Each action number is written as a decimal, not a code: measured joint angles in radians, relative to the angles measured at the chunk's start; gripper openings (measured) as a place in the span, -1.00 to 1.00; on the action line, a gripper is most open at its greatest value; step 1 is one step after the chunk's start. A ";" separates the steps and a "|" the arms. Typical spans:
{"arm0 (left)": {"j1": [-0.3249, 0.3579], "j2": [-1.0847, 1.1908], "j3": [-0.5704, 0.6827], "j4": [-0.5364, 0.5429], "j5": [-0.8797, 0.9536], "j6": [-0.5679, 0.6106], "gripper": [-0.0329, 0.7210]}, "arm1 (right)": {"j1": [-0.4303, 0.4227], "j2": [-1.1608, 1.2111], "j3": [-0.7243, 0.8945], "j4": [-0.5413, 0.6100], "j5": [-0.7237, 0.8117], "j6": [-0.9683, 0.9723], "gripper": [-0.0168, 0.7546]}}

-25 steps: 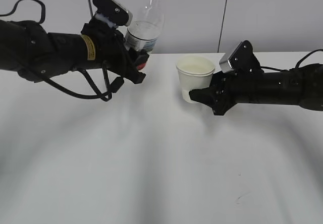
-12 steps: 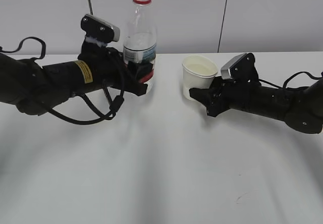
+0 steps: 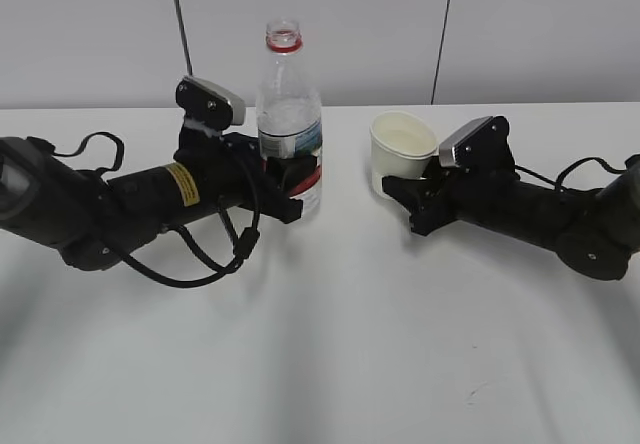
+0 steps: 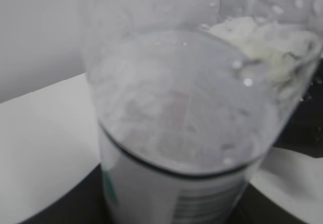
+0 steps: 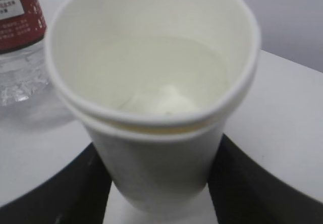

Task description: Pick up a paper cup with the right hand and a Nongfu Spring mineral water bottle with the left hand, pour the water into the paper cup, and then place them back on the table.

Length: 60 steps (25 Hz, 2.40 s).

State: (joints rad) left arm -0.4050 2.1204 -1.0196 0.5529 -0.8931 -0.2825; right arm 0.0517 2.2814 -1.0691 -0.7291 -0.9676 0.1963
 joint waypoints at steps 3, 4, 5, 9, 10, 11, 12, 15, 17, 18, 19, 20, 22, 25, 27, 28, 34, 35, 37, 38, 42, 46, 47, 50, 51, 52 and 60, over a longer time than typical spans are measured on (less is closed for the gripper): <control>0.000 0.034 0.000 0.002 -0.022 0.000 -0.12 | 0.000 0.002 0.000 0.013 -0.002 -0.014 0.10; 0.000 0.042 0.000 0.003 -0.022 0.000 -0.12 | 0.000 0.002 0.000 0.017 -0.002 -0.018 0.10; 0.000 0.050 0.000 0.003 -0.022 0.000 -0.12 | 0.000 0.002 0.000 0.019 -0.002 -0.021 0.10; 0.000 0.062 0.000 0.004 -0.025 0.000 -0.12 | 0.000 0.002 0.000 0.023 -0.002 -0.025 0.10; 0.000 0.062 0.000 0.004 -0.031 0.000 -0.12 | 0.000 0.002 0.000 0.023 -0.002 -0.025 0.10; 0.000 0.062 0.000 0.004 -0.038 0.000 -0.12 | 0.000 0.002 0.000 0.023 -0.002 -0.025 0.10; 0.000 0.062 0.000 0.004 -0.041 0.000 -0.12 | 0.000 0.002 0.000 0.024 -0.002 -0.025 0.10; 0.000 0.062 0.000 0.004 -0.043 0.000 -0.12 | 0.000 0.002 0.000 0.024 0.003 -0.027 0.10; 0.000 0.062 0.000 0.004 -0.042 0.000 -0.12 | 0.000 0.002 0.000 0.024 0.018 -0.027 0.10; 0.000 0.062 0.000 0.004 -0.042 0.000 -0.12 | 0.000 0.002 0.000 0.025 0.027 -0.027 0.10; 0.000 0.062 0.000 0.004 -0.040 0.000 -0.12 | 0.000 0.002 0.000 0.026 0.031 -0.027 0.10; 0.000 0.062 0.000 0.006 -0.037 0.000 -0.12 | 0.000 0.002 0.000 0.026 0.031 -0.027 0.10; 0.000 0.062 0.000 0.011 -0.032 0.000 -0.12 | 0.000 0.002 0.000 0.026 0.031 -0.027 0.10; 0.000 0.062 0.000 0.016 -0.029 0.000 -0.12 | 0.000 0.002 0.000 0.026 0.031 -0.027 0.10; 0.000 0.062 0.000 0.021 -0.029 0.000 -0.12 | 0.000 0.013 0.000 0.029 0.022 -0.027 0.10; 0.000 0.062 0.000 0.025 -0.029 0.000 -0.12 | 0.000 0.022 -0.002 0.033 0.010 -0.027 0.10; 0.000 0.062 0.000 0.047 -0.015 0.000 -0.12 | 0.000 0.068 -0.002 0.042 -0.037 -0.027 0.10; 0.000 0.062 0.000 0.047 -0.015 0.000 -0.11 | 0.000 0.068 -0.002 0.044 -0.039 -0.027 0.10; 0.000 0.062 0.000 0.047 -0.013 0.000 -0.06 | 0.000 0.070 -0.002 0.047 -0.040 -0.027 0.10; 0.000 0.062 0.000 0.047 -0.010 0.000 -0.02 | 0.000 0.070 -0.002 0.049 -0.040 -0.027 0.10; 0.000 0.062 0.000 0.058 -0.007 0.000 0.14 | 0.000 0.070 -0.002 0.057 -0.046 -0.027 0.10; 0.000 0.062 -0.001 0.081 -0.012 0.000 0.30 | 0.000 0.070 -0.002 0.061 -0.046 -0.027 0.28; 0.000 0.062 -0.001 0.084 -0.015 0.000 0.33 | 0.000 0.070 -0.002 0.062 -0.048 -0.027 0.36; 0.000 0.062 -0.001 0.089 -0.018 0.000 0.48 | 0.000 0.070 -0.004 0.066 -0.054 -0.014 0.56; 0.000 0.062 -0.001 0.090 -0.016 0.000 0.53 | 0.000 0.070 -0.004 0.066 -0.054 -0.009 0.59; 0.000 0.060 -0.001 0.090 -0.012 0.000 0.57 | 0.000 0.070 -0.004 0.068 -0.054 -0.007 0.60; 0.004 -0.008 0.049 0.092 0.125 0.000 0.64 | 0.000 0.070 -0.004 0.063 -0.039 0.035 0.62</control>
State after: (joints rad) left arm -0.4013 2.1125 -0.9702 0.6447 -0.7676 -0.2825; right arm 0.0517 2.3512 -1.0730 -0.6656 -1.0062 0.2310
